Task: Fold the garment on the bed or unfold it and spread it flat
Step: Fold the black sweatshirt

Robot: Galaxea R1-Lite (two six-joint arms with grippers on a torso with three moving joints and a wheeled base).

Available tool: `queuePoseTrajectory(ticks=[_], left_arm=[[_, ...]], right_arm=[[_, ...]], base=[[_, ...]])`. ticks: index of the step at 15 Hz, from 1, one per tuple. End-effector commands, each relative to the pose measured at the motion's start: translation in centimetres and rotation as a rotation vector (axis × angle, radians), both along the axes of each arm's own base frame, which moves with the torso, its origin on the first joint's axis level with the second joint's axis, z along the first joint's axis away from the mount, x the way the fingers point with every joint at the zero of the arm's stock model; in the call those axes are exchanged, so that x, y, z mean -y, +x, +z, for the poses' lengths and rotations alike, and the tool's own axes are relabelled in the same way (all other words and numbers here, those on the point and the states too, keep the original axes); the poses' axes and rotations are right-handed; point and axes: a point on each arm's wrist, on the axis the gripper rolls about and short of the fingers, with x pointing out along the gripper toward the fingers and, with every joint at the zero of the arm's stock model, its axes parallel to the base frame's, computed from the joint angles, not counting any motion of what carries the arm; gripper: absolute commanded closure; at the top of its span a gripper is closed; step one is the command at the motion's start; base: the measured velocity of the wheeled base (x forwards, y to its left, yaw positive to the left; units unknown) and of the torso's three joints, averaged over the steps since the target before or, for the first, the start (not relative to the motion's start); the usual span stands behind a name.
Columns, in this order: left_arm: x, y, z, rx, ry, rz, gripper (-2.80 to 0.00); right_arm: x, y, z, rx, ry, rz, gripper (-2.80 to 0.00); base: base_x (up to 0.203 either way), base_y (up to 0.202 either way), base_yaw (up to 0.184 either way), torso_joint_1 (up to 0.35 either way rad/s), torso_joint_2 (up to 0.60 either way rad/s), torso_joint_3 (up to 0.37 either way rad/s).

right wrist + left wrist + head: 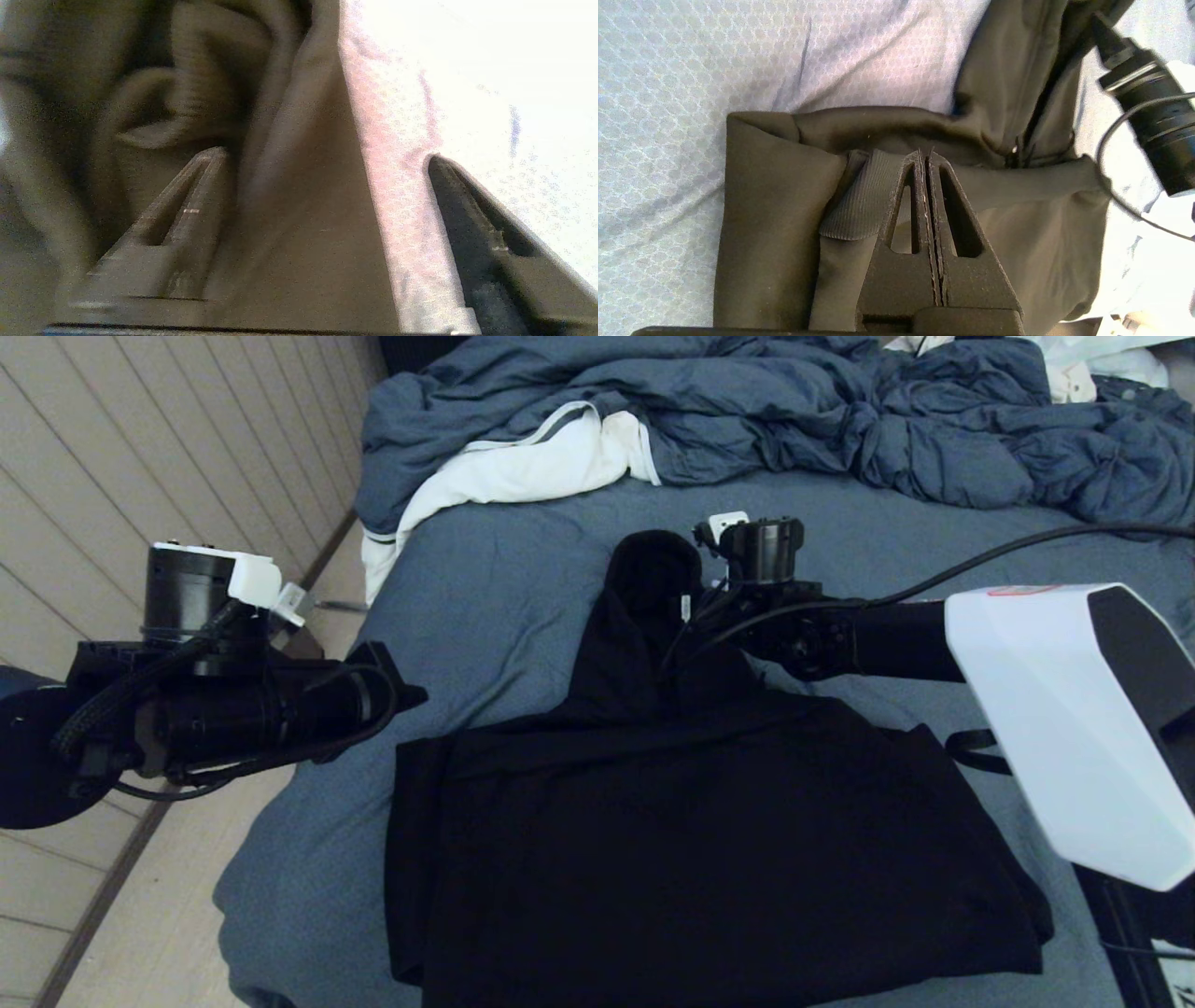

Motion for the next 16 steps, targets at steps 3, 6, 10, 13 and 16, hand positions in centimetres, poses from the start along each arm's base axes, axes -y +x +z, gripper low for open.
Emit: queuePoseTrajectory(ticks=[3, 6, 10, 13, 16], left_arm=[[0.4, 0.4, -0.8, -0.025, 0.005, -0.006, 0.0], [0.6, 0.8, -1.3, -0.04, 0.016, -0.009, 0.0], [0.6, 0.8, -1.3, -0.04, 0.016, -0.008, 0.0], [0.6, 0.8, -1.4, -0.042, 0.016, -0.009, 0.0], [0.6, 0.8, -1.4, -0.042, 0.016, -0.011, 0.0]], right_arm=[[0.6, 0.2, 0.1, 0.011, 0.003, -0.012, 0.0], [0.4, 0.4, 0.2, 0.04, 0.013, -0.009, -2.8], [0.2, 0.4, -0.1, 0.036, 0.005, -0.005, -2.8], [0.4, 0.2, 0.5, 0.046, 0.009, -0.01, -2.8], [0.3, -0.5, 1.6, 0.061, 0.015, -0.009, -2.8]], base=[[0.0, 0.0, 0.0, 0.0, 0.0, 0.0], [0.0, 0.0, 0.0, 0.0, 0.0, 0.0], [0.0, 0.0, 0.0, 0.0, 0.0, 0.0], [0.0, 0.0, 0.0, 0.0, 0.0, 0.0], [0.0, 0.0, 0.0, 0.0, 0.0, 0.0]])
